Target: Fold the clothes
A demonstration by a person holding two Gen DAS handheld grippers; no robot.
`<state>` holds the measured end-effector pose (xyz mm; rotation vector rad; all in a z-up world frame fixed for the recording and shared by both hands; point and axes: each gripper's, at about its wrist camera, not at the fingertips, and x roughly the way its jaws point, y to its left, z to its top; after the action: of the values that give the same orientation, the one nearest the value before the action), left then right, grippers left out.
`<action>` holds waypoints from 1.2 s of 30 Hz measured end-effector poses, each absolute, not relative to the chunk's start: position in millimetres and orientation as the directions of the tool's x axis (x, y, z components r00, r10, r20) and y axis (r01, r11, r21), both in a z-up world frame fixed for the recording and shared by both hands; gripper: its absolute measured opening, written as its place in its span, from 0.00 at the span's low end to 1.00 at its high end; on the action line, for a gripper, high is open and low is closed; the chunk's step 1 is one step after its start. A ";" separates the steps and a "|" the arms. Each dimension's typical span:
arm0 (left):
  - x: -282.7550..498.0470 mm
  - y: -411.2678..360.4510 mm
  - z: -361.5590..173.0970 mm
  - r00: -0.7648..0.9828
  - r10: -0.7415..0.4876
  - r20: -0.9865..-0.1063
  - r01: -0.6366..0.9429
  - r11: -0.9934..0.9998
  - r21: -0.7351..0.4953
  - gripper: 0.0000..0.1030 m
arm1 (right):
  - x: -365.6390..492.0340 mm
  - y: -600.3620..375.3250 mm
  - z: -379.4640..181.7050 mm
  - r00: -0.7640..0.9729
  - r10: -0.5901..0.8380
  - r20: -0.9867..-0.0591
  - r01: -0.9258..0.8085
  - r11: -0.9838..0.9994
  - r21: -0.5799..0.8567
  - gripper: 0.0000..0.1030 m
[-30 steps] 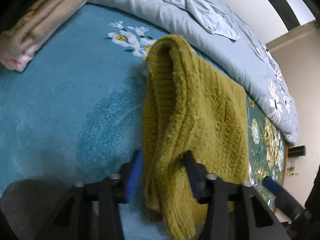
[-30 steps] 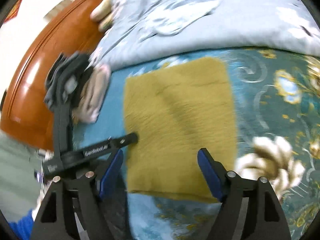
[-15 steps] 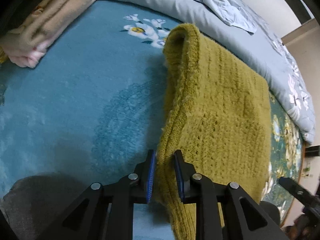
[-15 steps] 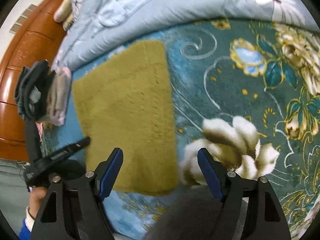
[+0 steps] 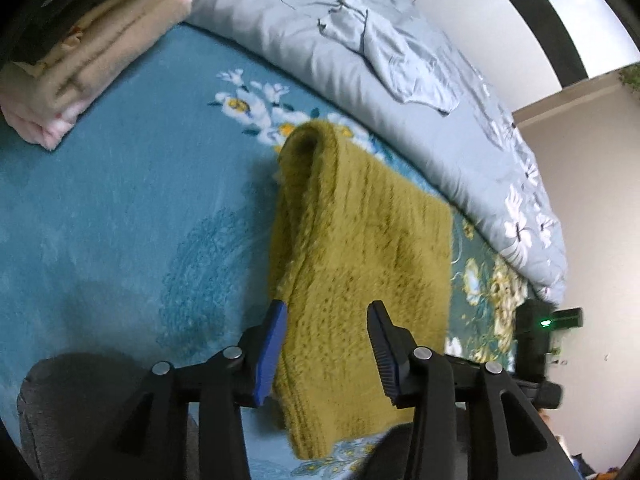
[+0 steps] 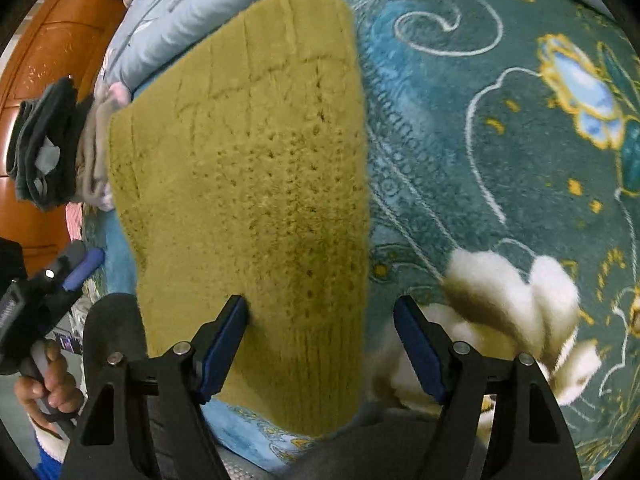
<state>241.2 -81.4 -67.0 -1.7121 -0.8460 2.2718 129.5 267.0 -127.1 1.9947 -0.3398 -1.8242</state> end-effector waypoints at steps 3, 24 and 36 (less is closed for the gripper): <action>238.2 -80.2 -61.9 -0.335 0.461 -0.822 0.186 -0.822 -0.538 0.45 | 127.4 261.5 -125.1 0.125 -0.469 -0.874 0.134 -0.865 0.483 0.64; 200.6 -70.8 -81.3 -0.285 0.492 -0.823 0.180 -0.816 -0.550 0.50 | 33.6 282.6 -66.1 0.081 -0.316 -0.945 0.370 -0.871 0.323 0.29; 109.3 -65.1 -107.0 -0.230 0.482 -0.845 0.078 -0.857 -0.510 0.58 | 33.6 338.3 -63.9 -0.020 -0.439 -0.898 0.168 -0.887 0.429 0.36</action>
<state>109.3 -65.1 -107.0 -1.7550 -0.6697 2.1707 33.6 338.3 -63.9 1.8476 -0.2813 -1.9610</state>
